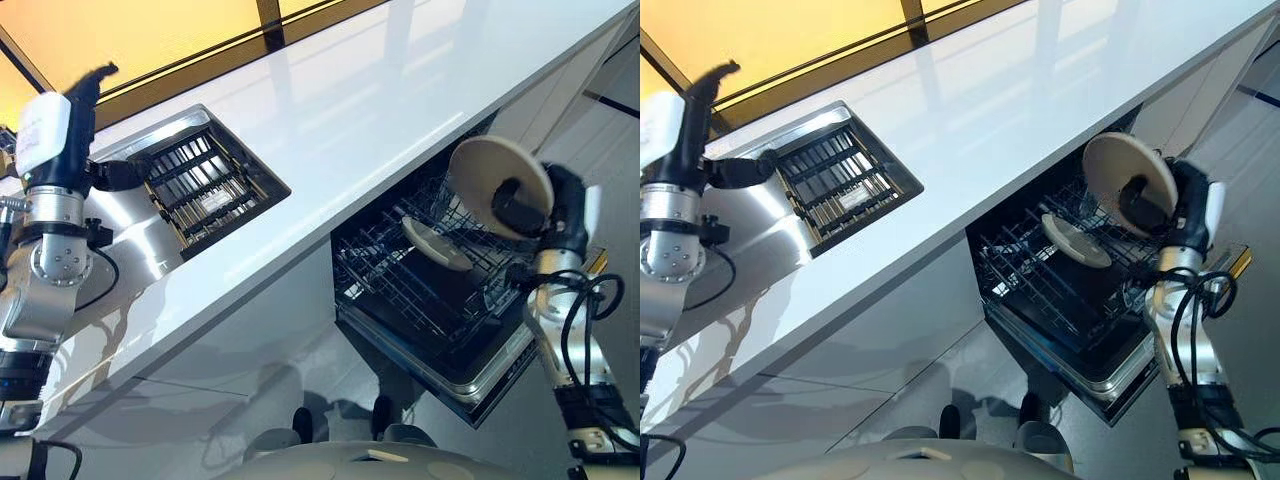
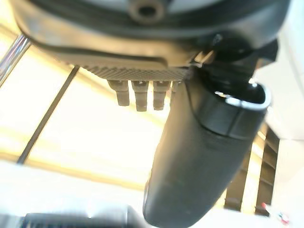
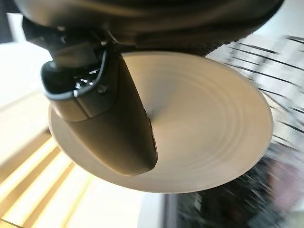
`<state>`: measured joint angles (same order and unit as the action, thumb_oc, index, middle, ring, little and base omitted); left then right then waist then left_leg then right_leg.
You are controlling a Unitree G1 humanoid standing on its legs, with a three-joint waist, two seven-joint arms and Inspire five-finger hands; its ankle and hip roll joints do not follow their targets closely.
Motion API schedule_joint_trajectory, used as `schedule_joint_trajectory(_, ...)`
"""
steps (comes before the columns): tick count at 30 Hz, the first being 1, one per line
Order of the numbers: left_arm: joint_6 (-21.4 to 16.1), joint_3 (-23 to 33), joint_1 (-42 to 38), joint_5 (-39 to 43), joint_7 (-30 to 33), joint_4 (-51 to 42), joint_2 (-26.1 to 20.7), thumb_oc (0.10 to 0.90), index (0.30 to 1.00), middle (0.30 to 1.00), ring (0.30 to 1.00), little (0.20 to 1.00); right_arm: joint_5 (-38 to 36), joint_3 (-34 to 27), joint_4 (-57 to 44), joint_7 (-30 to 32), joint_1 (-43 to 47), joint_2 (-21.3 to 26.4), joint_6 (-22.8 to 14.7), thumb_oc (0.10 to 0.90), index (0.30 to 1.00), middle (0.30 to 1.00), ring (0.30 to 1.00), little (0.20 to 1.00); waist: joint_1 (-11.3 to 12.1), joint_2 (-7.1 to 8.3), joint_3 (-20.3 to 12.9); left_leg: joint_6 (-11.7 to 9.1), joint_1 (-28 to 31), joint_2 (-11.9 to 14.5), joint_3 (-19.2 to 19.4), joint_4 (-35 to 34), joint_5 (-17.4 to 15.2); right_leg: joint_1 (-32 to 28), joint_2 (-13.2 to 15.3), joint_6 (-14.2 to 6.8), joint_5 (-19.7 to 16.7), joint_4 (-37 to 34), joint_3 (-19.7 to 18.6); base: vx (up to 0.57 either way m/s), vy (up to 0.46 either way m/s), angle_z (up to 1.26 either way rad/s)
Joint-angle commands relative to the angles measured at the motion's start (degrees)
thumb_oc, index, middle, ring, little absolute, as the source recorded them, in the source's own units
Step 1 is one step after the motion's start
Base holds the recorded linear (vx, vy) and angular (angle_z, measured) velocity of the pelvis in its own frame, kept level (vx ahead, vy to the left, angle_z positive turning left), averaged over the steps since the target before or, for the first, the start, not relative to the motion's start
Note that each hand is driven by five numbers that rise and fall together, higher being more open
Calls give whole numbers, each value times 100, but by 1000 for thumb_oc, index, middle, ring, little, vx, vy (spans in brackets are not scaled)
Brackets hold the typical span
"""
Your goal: Pick up plates and place into dishwasher.
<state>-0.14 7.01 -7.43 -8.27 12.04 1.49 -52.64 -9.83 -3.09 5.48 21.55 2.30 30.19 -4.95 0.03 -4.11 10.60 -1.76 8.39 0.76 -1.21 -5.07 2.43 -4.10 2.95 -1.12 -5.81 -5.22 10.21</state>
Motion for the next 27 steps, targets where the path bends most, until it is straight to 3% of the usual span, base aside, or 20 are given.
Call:
schedule_joint_trajectory(1,-276,870,-31,536,33,123,-230,800,900,900,900,900,383,-120,-562,-174,209,357,-569,100,300,300,300,200,-15,-31,-634,254,-107,-491,302,43,-513,-261,-276,-209,1214,550,196,0,0,0)
schedule_joint_trajectory(14,-460,1432,970,615,111,138,70,800,900,900,900,900,280,-189,-1314,-962,-679,151,-635,100,300,300,300,200,-178,-83,-489,246,-196,-530,372,12,-477,-94,-233,-284,1199,620,148,-6,11,-1)
schedule_joint_trajectory(24,-594,1319,1165,817,339,58,384,800,900,900,900,900,981,154,-1667,-722,-792,180,-752,100,300,300,300,200,-168,-93,-429,263,-230,-556,411,41,-491,-24,-197,-305,1227,685,143,-2,7,-2)
schedule_joint_trajectory(27,-612,1254,1179,768,364,44,470,800,900,900,900,900,900,216,-1675,-590,-762,200,-805,100,300,300,300,200,-156,-91,-418,264,-225,-566,414,47,-497,-29,-189,-310,1215,671,156,0,0,0)
